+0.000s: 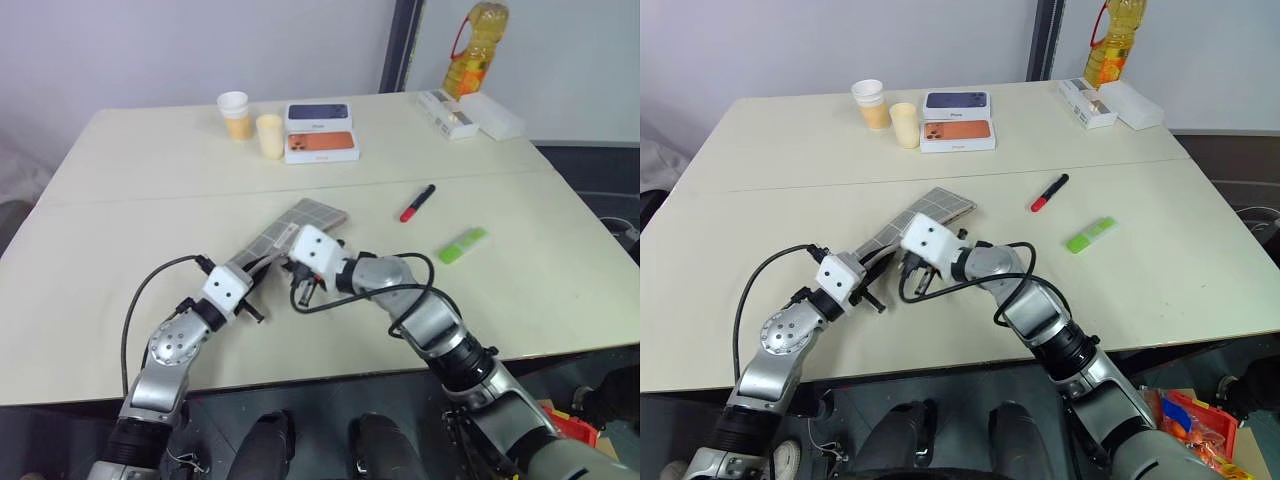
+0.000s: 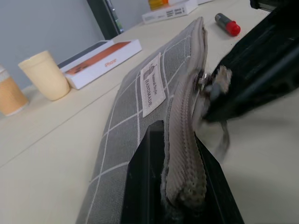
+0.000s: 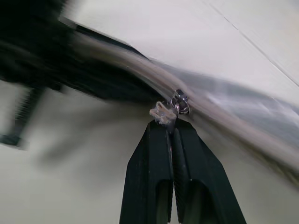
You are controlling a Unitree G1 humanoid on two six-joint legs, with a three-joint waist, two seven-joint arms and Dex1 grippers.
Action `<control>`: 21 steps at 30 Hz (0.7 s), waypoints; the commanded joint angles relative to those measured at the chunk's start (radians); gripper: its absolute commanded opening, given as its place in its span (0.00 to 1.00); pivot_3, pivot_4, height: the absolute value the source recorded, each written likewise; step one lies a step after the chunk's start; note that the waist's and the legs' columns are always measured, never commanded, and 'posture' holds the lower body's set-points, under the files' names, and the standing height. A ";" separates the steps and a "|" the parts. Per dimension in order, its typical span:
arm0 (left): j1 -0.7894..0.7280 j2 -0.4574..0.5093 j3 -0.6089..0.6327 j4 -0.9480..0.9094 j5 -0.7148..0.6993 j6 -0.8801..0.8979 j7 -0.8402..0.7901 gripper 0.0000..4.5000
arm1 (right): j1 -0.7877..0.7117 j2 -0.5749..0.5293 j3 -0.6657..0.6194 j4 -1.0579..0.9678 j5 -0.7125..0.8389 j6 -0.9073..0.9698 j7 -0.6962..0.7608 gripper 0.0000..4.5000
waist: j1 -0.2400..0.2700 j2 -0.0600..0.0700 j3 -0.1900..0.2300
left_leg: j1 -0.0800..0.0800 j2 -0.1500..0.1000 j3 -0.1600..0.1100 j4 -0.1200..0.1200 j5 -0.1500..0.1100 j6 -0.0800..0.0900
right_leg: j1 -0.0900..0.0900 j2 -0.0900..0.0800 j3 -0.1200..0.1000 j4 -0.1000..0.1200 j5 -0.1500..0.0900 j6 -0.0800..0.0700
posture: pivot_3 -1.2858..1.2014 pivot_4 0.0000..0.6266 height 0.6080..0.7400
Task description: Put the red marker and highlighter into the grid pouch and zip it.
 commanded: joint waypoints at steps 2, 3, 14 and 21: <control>-0.029 -0.022 -0.014 -0.045 0.006 0.011 0.015 0.00 | -0.026 0.024 0.025 -0.063 -0.007 -0.013 0.023 0.01 | 0.000 0.000 0.000 | 0.000 0.000 -0.001 0.000 0.000 0.000 | 0.001 0.000 0.000 0.000 0.000 0.000 | 0.52 0.24 1.00; -0.031 -0.024 -0.014 -0.045 0.008 0.013 0.019 0.00 | -0.023 0.019 0.011 -0.067 0.001 0.000 0.029 0.01 | 0.000 0.000 0.000 | 0.000 0.000 -0.001 0.000 0.000 0.000 | 0.001 0.000 0.000 0.000 0.000 0.000 | 0.52 0.24 1.00; -0.040 0.003 0.042 -0.013 0.068 -0.002 0.106 0.00 | -0.018 -0.118 -0.356 0.007 0.032 0.147 -0.102 0.91 | 0.001 0.000 0.000 | 0.000 -0.001 -0.002 0.000 0.000 0.000 | 0.002 -0.001 -0.001 -0.001 0.000 0.000 | 0.52 0.24 1.00; -0.052 0.009 0.022 0.014 0.079 0.002 0.100 0.00 | -0.107 -0.053 -0.614 0.288 0.029 0.152 -0.396 0.91 | -0.001 0.000 0.000 | 0.000 -0.001 -0.001 -0.001 0.000 0.000 | 0.001 0.000 0.000 -0.001 0.000 0.000 | 0.52 0.24 1.00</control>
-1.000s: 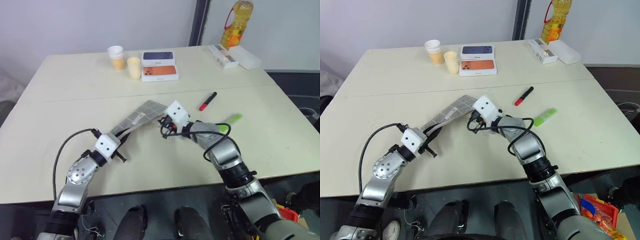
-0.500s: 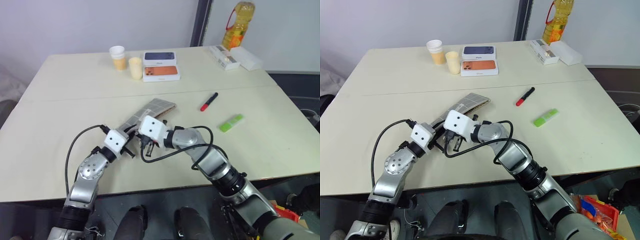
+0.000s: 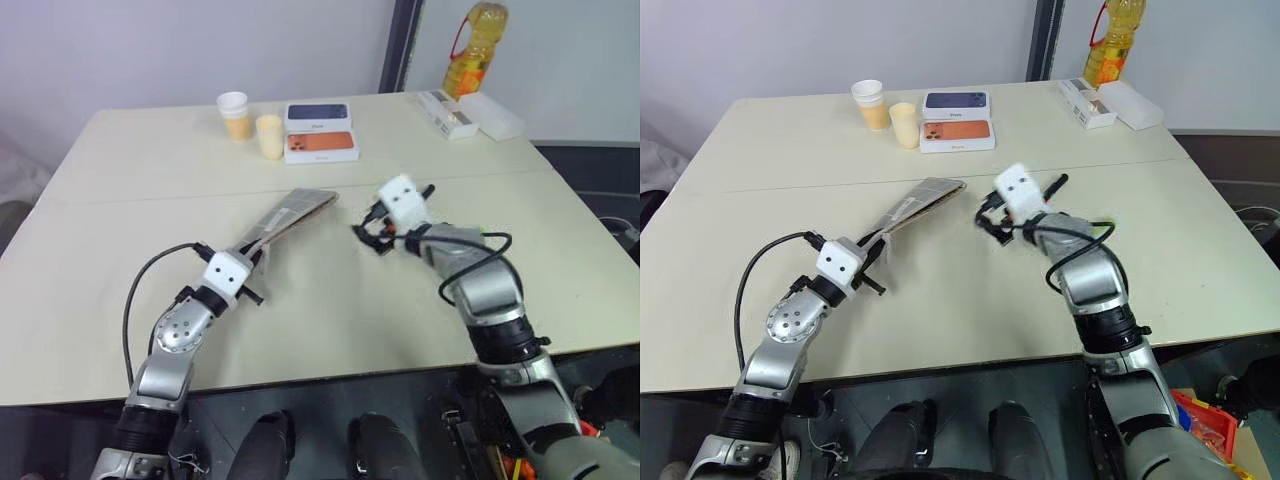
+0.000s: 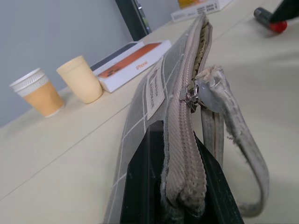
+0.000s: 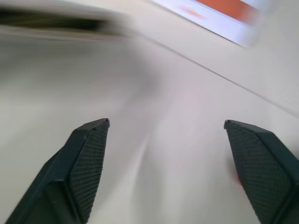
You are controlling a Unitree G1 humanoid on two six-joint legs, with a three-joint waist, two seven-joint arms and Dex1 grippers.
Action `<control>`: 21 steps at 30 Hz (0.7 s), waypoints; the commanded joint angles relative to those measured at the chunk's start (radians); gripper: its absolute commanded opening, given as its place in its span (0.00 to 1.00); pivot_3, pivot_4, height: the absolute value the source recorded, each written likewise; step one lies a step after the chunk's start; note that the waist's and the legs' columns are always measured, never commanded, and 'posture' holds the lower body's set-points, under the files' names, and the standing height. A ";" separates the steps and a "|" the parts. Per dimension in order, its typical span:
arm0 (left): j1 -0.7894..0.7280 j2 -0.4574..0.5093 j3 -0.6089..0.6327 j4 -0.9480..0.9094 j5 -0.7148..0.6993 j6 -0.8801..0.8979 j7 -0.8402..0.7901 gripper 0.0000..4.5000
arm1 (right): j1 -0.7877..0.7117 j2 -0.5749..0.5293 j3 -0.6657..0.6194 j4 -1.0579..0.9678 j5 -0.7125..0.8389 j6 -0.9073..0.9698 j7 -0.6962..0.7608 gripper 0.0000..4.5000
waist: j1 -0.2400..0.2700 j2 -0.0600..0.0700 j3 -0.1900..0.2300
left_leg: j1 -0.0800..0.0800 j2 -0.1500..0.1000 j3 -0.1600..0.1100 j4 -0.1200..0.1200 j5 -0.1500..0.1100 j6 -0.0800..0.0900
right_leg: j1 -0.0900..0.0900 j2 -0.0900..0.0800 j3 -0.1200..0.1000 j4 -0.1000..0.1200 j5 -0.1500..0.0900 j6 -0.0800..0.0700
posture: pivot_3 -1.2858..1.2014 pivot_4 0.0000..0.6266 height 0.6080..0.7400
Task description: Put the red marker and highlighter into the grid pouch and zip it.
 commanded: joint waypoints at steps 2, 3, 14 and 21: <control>-0.016 0.000 -0.007 -0.003 0.008 -0.015 -0.001 0.00 | -0.086 0.035 -0.134 0.145 0.036 -0.005 -0.123 0.96 | 0.002 0.000 0.000 | 0.000 0.000 0.000 0.000 0.000 0.000 | 0.000 0.000 0.000 0.000 0.000 0.000 | 0.52 0.24 1.00; -0.015 -0.003 -0.012 -0.004 0.008 -0.014 -0.003 0.00 | -0.112 0.047 -0.163 0.191 0.050 -0.020 -0.150 0.96 | 0.002 0.000 0.000 | 0.000 0.000 0.000 0.000 0.000 0.000 | 0.000 0.000 0.000 0.000 0.000 0.000 | 0.52 0.24 1.00; 0.000 -0.021 -0.026 -0.033 0.008 -0.003 -0.005 0.00 | -0.362 0.111 -0.310 0.712 0.095 -0.152 -0.416 0.96 | -0.002 0.001 0.000 | 0.000 0.000 0.003 0.000 0.000 0.000 | 0.000 0.000 0.001 0.000 0.000 0.000 | 0.52 0.24 1.00; 0.016 -0.022 -0.017 -0.044 0.007 -0.002 0.002 0.00 | -0.390 0.109 -0.302 0.813 0.098 -0.207 -0.460 0.45 | -0.003 0.001 0.000 | 0.000 0.001 0.003 0.000 0.000 0.000 | 0.000 0.001 0.001 0.000 0.000 0.000 | 0.52 0.24 1.00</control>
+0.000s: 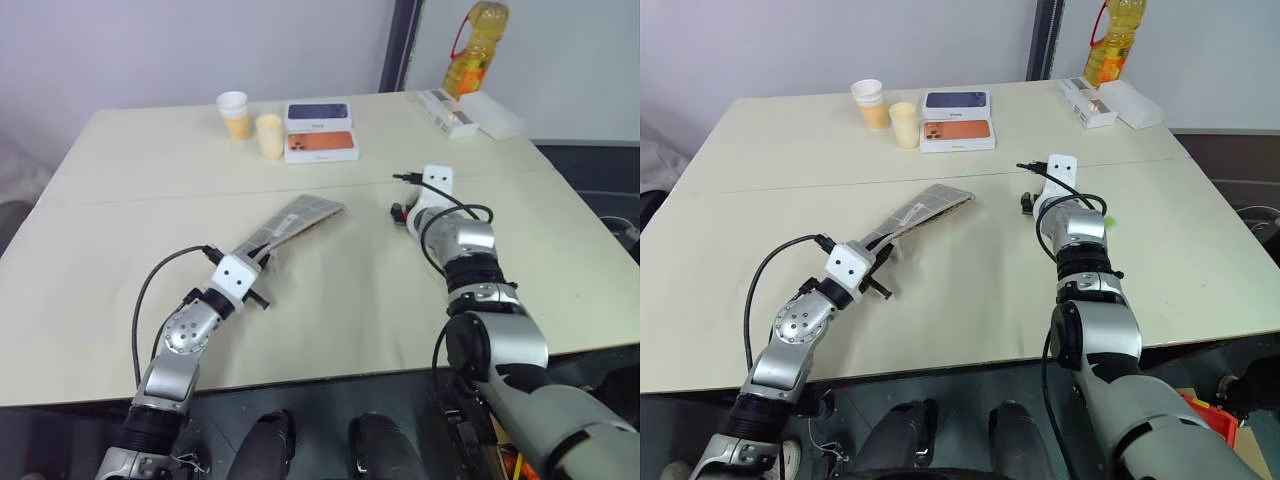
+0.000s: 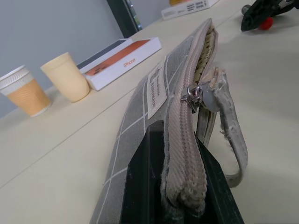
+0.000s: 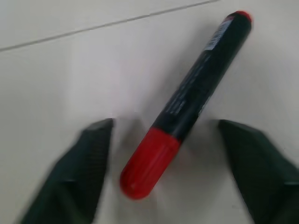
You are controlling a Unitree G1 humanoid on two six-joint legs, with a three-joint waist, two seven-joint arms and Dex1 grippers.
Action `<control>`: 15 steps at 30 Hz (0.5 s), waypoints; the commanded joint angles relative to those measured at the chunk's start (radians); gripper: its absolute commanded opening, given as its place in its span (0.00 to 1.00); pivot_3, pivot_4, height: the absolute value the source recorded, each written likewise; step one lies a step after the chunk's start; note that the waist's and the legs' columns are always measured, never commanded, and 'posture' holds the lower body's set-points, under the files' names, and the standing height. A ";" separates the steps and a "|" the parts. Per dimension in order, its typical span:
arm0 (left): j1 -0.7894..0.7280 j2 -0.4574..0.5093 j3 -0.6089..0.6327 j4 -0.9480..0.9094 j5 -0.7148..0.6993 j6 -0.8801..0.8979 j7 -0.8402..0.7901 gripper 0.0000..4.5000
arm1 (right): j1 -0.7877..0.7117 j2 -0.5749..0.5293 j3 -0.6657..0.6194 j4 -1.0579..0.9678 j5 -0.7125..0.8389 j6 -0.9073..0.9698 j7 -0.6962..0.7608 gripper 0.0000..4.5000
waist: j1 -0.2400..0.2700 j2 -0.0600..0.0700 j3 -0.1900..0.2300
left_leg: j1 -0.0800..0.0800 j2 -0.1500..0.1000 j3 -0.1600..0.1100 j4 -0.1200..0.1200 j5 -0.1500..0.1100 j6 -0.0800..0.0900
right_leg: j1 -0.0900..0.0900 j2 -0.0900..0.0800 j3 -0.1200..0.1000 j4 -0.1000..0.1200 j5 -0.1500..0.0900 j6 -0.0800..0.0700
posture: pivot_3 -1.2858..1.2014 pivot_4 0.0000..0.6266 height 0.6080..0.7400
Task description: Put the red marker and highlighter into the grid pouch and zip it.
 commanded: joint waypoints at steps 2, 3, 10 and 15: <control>0.009 -0.001 0.011 -0.040 -0.004 -0.007 0.010 0.00 | -0.028 -0.004 0.011 0.003 0.005 -0.025 -0.018 0.23 | -0.002 0.000 0.000 | 0.000 0.000 0.000 0.000 0.000 0.000 | 0.000 0.000 0.000 0.000 0.000 0.000 | 0.52 0.24 1.00; 0.009 -0.002 0.012 -0.040 -0.005 -0.006 0.012 0.00 | -0.025 -0.003 0.010 -0.006 0.009 -0.025 -0.019 0.11 | -0.002 0.000 0.000 | 0.000 0.000 0.000 0.000 0.000 0.000 | 0.000 0.000 0.000 0.000 0.000 0.000 | 0.52 0.24 1.00; -0.013 -0.028 0.056 -0.045 -0.081 0.033 0.020 0.00 | 0.140 -0.091 0.253 -0.395 -0.072 -0.085 0.262 0.09 | 0.000 0.001 0.000 | 0.000 0.000 0.000 0.000 0.000 0.000 | 0.000 0.000 0.000 0.000 0.000 0.000 | 0.52 0.24 1.00; -0.025 -0.029 0.076 -0.051 -0.154 0.064 -0.026 0.00 | 0.356 -0.283 0.444 -0.804 -0.082 -0.247 0.619 0.09 | 0.004 0.001 0.000 | -0.001 0.000 -0.001 0.001 0.000 0.001 | 0.000 0.001 -0.001 -0.001 -0.001 0.001 | 0.52 0.24 1.00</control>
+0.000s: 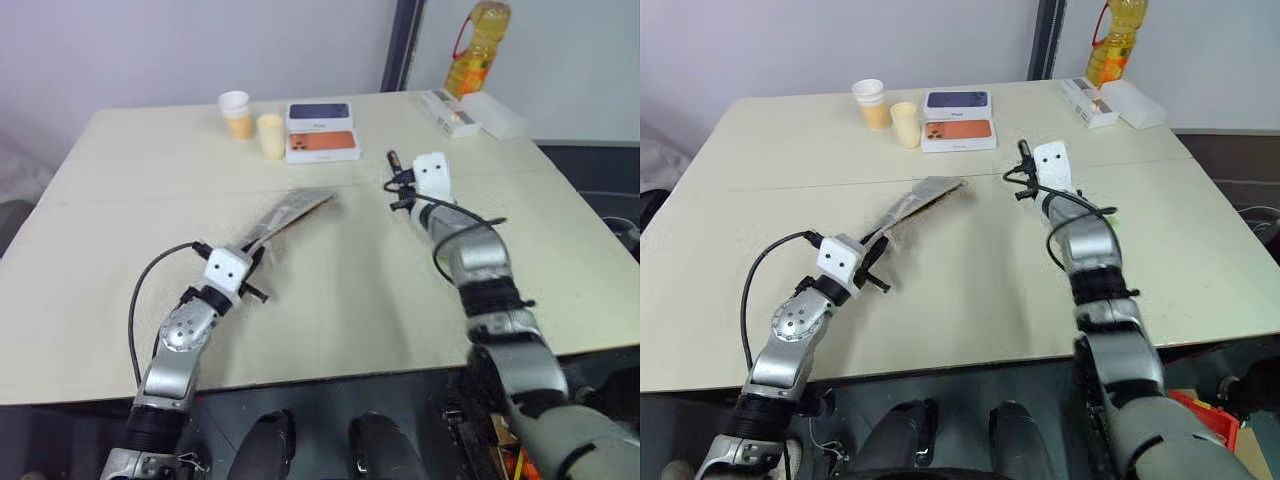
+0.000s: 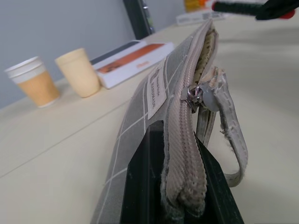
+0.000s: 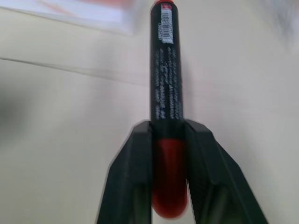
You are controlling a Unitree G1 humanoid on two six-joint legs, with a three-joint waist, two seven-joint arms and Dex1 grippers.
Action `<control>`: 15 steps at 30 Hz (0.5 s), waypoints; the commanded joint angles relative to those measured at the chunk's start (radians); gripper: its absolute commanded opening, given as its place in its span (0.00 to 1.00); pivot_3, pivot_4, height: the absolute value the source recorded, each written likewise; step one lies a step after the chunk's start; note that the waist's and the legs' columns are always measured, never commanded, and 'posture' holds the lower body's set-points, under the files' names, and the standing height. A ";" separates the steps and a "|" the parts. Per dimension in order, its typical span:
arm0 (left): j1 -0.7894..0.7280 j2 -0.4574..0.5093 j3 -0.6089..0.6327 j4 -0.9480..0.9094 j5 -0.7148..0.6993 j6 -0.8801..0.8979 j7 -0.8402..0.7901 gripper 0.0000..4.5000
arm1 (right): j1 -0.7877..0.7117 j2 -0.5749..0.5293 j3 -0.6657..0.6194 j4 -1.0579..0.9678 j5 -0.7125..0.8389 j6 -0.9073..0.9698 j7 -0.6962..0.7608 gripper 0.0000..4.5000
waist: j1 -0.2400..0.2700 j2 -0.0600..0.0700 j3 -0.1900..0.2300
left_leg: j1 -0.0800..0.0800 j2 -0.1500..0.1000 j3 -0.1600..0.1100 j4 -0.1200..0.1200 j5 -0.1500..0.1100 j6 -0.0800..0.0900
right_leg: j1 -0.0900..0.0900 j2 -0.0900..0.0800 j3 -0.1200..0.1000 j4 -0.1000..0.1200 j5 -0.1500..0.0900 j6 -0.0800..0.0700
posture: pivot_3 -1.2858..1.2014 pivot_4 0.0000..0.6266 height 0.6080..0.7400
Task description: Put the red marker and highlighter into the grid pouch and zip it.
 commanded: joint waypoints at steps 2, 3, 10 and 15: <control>-0.012 0.012 0.021 -0.030 -0.051 0.010 -0.039 0.00 | 0.095 -0.118 0.092 -0.291 0.012 -0.109 0.256 0.09 | -0.006 0.000 0.000 | 0.001 0.000 0.000 0.000 0.000 0.000 | 0.000 0.000 0.000 0.000 0.000 0.000 | 0.52 0.24 1.00; -0.013 0.013 0.023 -0.028 -0.055 0.012 -0.043 0.00 | 0.107 -0.132 0.095 -0.317 0.014 -0.110 0.278 0.09 | -0.008 0.000 0.000 | 0.001 0.000 0.000 0.000 0.000 0.000 | 0.000 0.000 0.000 0.000 0.000 0.000 | 0.52 0.24 1.00; -0.028 0.015 0.024 -0.011 -0.073 0.007 -0.077 0.00 | 0.127 -0.170 0.130 -0.370 -0.026 -0.109 0.345 0.09 | 0.000 0.000 0.000 | 0.004 0.002 -0.001 0.000 0.000 0.000 | 0.003 0.002 0.001 0.000 0.000 0.000 | 0.52 0.24 1.00; -0.030 0.014 0.026 -0.007 -0.072 0.001 -0.083 0.00 | 0.126 -0.161 0.140 -0.358 -0.051 -0.119 0.350 0.09 | 0.002 0.000 0.000 | 0.004 0.001 -0.001 0.000 0.000 0.000 | 0.003 -0.001 0.001 -0.001 0.000 0.000 | 0.52 0.24 1.00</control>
